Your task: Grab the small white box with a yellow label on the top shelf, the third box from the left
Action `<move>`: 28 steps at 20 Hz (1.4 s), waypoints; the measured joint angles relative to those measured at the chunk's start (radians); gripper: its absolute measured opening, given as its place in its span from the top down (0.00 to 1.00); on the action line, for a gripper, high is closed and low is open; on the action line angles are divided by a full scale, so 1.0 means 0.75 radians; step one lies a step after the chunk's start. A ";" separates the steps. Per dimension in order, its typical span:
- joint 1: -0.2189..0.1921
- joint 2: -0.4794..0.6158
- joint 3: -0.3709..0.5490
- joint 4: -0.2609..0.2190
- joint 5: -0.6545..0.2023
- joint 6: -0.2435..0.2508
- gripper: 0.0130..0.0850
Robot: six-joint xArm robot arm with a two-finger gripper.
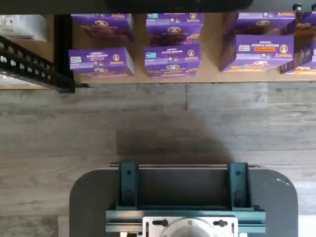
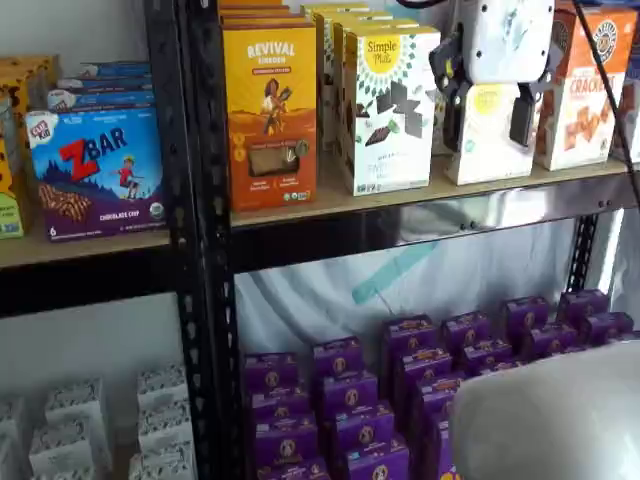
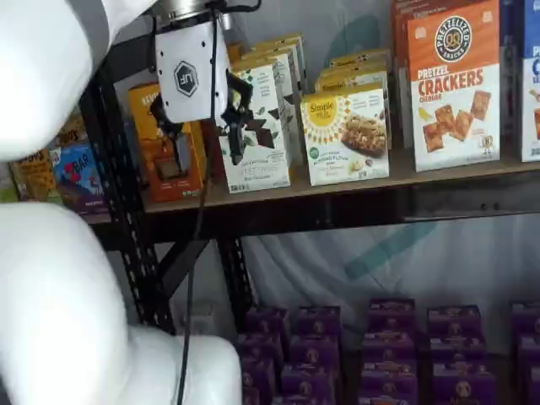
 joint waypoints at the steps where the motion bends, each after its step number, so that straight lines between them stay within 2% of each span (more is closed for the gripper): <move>1: -0.018 0.002 -0.001 0.021 0.004 -0.010 0.00; 2: -0.067 0.005 -0.003 0.072 0.013 -0.032 0.00; 3: -0.089 0.005 -0.003 0.099 0.015 -0.044 0.00; 6: -0.093 0.006 -0.005 0.106 0.017 -0.048 0.00; 8: -0.075 0.002 -0.001 0.083 0.005 -0.042 0.00; 11: -0.022 -0.007 0.011 0.004 -0.030 -0.023 0.00; 13: -0.019 -0.006 0.019 -0.033 -0.060 -0.033 0.00; 17: -0.075 0.010 0.024 -0.056 -0.127 -0.094 0.00; 22: -0.196 0.083 0.000 -0.071 -0.219 -0.216 0.00; 28: -0.290 0.152 -0.009 -0.070 -0.314 -0.307 0.00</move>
